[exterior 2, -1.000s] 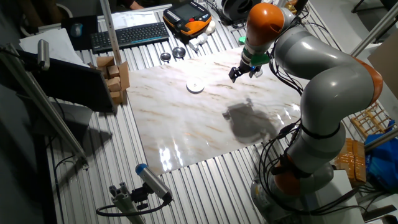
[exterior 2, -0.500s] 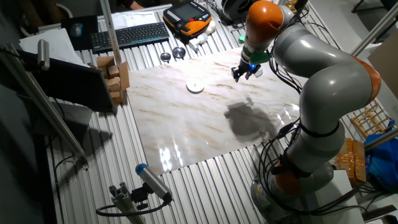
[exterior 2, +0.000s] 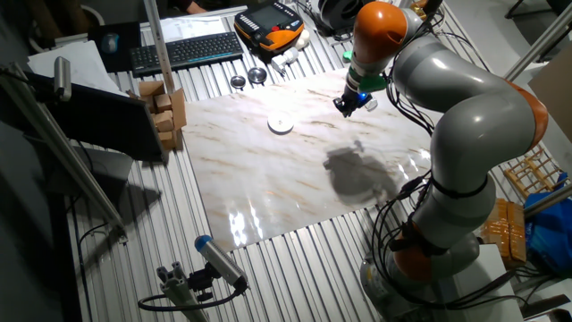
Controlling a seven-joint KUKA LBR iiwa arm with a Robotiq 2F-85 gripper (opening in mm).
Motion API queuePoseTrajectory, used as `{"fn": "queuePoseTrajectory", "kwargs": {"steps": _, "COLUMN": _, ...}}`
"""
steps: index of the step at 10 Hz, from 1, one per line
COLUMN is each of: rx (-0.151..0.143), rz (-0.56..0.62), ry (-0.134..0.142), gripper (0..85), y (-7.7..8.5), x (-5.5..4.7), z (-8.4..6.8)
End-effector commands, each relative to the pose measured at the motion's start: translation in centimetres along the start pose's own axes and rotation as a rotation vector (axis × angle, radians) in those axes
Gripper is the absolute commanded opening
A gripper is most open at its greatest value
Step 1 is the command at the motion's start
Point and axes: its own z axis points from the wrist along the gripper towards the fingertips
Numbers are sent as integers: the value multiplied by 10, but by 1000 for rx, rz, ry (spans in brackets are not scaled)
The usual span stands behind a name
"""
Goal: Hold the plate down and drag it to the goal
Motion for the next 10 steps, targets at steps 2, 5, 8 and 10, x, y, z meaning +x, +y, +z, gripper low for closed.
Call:
{"fn": "queuePoseTrajectory", "kwargs": {"steps": 2, "rx": 0, "rz": 3, "ry": 0, "gripper": 0, "y": 0, "x": 0, "z": 0}}
{"fn": "queuePoseTrajectory", "kwargs": {"steps": 5, "rx": -39, "rz": 8, "ry": 17, "gripper": 0, "y": 0, "x": -1, "z": 0}}
{"fn": "queuePoseTrajectory", "kwargs": {"steps": 8, "rx": -32, "rz": 5, "ry": 18, "gripper": 0, "y": 1, "x": -2, "z": 1}}
{"fn": "queuePoseTrajectory", "kwargs": {"steps": 10, "rx": -16, "rz": 15, "ry": 10, "gripper": 0, "y": 3, "x": -3, "z": 4}}
